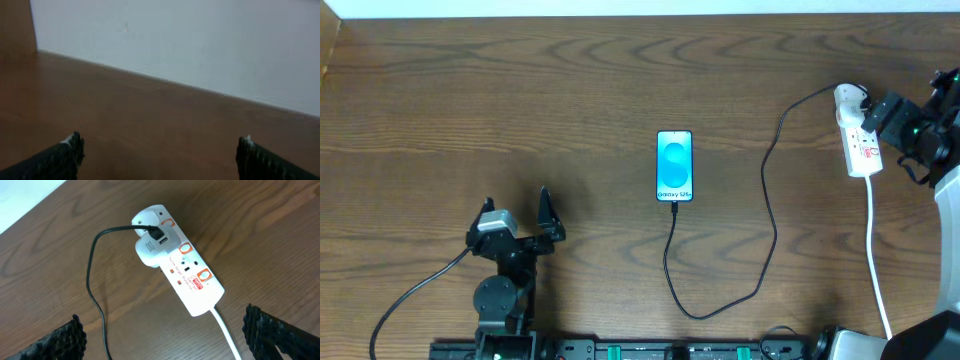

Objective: Plug charger to phone and switch on socket

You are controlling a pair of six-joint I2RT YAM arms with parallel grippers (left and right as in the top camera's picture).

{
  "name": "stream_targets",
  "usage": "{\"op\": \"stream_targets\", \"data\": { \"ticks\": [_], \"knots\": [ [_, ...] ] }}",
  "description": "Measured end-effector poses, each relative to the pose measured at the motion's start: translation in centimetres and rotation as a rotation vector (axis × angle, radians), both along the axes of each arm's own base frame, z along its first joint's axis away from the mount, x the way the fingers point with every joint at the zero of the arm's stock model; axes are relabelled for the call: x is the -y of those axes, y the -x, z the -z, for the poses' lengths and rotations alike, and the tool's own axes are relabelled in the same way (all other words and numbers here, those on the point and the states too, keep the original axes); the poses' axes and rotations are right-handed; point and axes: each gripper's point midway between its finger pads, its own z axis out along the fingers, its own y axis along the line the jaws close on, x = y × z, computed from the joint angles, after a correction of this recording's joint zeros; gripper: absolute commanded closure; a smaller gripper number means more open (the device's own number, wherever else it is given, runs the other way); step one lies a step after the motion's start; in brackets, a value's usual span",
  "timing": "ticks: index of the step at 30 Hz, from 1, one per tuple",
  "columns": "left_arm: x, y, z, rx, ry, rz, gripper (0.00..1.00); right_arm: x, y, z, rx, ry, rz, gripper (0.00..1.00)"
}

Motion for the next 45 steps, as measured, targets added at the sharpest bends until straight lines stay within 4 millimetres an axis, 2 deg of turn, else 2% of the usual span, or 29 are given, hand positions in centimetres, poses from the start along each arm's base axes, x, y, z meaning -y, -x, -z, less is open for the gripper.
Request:
{"op": "stream_targets", "data": {
  "ticks": [4,17,22,45],
  "knots": [
    [0.0,0.6,1.7,-0.068,-0.002,0.001,0.02,0.0,0.0,0.0,0.003,0.001,0.000,0.01],
    [0.7,0.7,1.6,-0.068,-0.005,0.044,0.02,0.0,0.0,0.0,0.000,0.000,0.000,0.01],
    [1.4,0.8,1.6,-0.073,-0.059,0.090,0.02,0.0,0.0,0.0,0.000,0.000,0.000,0.01],
    [1.5,0.8,1.6,-0.073,-0.055,0.095,0.02,0.0,0.0,0.0,0.000,0.000,0.000,0.01]
  ]
}}
